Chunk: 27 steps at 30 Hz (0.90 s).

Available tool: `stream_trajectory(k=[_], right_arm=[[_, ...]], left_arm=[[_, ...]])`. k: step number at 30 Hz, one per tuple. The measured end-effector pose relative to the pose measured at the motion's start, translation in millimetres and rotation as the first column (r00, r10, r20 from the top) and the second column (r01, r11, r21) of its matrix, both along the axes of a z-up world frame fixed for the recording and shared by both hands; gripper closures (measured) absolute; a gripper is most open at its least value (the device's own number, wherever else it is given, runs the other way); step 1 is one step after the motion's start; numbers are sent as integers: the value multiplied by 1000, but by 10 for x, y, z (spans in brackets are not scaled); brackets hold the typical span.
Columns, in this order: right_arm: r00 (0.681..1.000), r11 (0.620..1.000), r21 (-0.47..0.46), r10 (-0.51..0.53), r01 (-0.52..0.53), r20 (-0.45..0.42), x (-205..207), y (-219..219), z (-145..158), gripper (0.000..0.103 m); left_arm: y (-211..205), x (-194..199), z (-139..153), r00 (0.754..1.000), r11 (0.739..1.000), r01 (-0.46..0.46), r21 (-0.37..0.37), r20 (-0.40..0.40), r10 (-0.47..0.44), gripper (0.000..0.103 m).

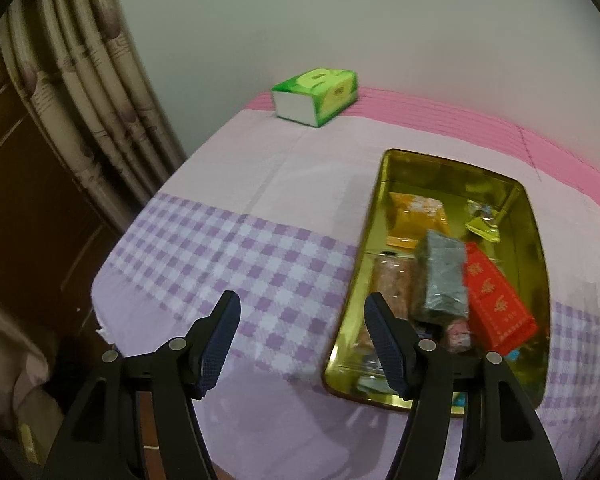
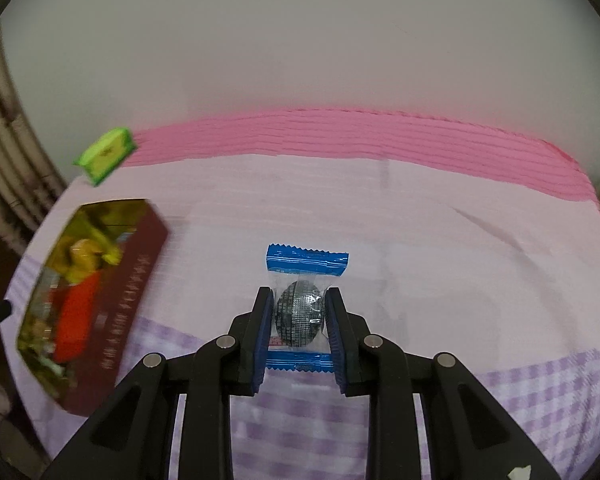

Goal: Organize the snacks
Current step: 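Lower the blue-clipped bag into the tin and open the right gripper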

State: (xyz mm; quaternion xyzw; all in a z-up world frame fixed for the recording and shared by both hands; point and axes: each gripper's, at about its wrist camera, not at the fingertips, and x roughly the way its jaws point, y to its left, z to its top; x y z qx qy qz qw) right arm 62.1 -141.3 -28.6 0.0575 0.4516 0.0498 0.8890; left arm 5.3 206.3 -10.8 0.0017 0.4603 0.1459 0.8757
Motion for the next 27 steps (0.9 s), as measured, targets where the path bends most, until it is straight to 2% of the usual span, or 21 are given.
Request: stream_trajectory(k=[7,16,27], right_arm=[[992,992,36,123,-124,17,45,613,162,79],[964,962,65,265,-264,2,41,1348,147,79],[930,929,43,369,-368,0,44,1963,127,79]], left_arm=[[84,-45,0,1000,1000,-26,-7,-7,26,38],[199,-147,-20,998,998,-55,-18,-18,55,38],[306,-232,-7,996,996,-86,-32,-24,86,37]])
